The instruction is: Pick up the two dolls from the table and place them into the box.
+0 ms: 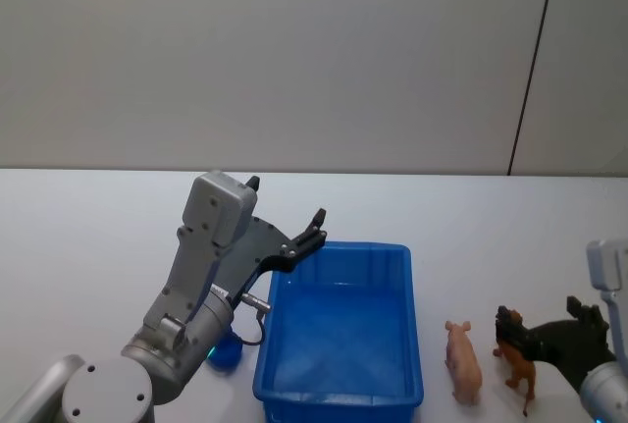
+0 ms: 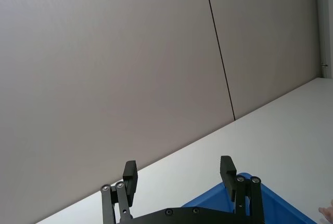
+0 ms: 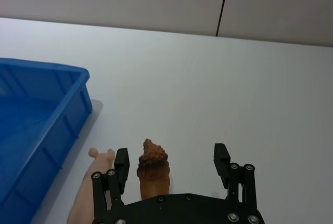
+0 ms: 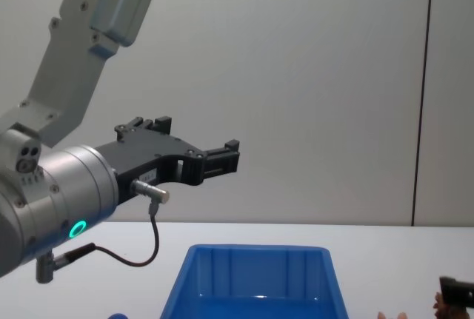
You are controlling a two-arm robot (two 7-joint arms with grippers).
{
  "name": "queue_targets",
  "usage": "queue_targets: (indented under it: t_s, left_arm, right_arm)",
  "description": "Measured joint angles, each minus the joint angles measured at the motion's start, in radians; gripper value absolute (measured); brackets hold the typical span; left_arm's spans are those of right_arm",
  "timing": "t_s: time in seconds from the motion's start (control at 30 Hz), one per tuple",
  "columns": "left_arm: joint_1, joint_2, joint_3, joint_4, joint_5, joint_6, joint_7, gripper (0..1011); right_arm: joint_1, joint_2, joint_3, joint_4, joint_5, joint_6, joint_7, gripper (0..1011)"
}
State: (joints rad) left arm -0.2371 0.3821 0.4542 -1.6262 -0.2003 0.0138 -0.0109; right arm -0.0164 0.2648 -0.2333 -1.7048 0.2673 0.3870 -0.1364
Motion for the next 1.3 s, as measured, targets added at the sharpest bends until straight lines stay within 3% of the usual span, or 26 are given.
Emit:
queue_targets:
  t_s: [0.67,1.07,1.3]
  left_arm:
    - [0.0,0.0,0.0,0.0,0.0,0.0,0.0,1001]
    - [0.0,0.0,0.0,0.0,0.0,0.0,0.0,1001]
    - [0.0,0.0,0.0,0.0,0.0,0.0,0.0,1001]
  right_arm:
    - [-0.003,-0.007,0.004,0.066,0.008,0.036,0.053,968]
    - [0.005,-0.015,0.004,0.116,0.006,0.048,0.081,651]
    - [0.007,-0.019,0.002,0.133,0.0,0.045,0.098,390]
